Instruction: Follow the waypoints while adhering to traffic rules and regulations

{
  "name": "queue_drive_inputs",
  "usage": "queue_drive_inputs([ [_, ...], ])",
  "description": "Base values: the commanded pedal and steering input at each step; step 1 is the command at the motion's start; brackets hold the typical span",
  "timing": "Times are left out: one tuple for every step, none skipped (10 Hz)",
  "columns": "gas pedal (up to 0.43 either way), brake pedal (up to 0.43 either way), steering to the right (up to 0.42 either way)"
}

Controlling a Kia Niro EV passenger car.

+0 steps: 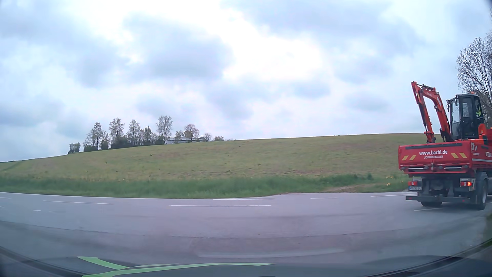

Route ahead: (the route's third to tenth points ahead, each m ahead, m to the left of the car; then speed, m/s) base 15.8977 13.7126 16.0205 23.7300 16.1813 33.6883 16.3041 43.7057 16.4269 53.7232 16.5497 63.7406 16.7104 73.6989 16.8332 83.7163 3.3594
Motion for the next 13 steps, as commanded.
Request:
queue_drive_inputs([
  [0.000, 0.000, 0.000],
  [0.000, 0.000, 0.000],
  [0.000, 0.000, 0.000],
  [0.000, 0.000, 0.000],
  [0.000, 0.000, 0.000],
  [0.000, 0.006, 0.000],
  [0.000, 0.049, -0.001],
  [0.000, 0.091, -0.003],
  [0.000, 0.122, -0.004],
  [0.000, 0.146, -0.005],
  [0.000, 0.165, -0.005],
  [0.000, 0.207, -0.006],
  [0.000, 0.226, -0.006],
])
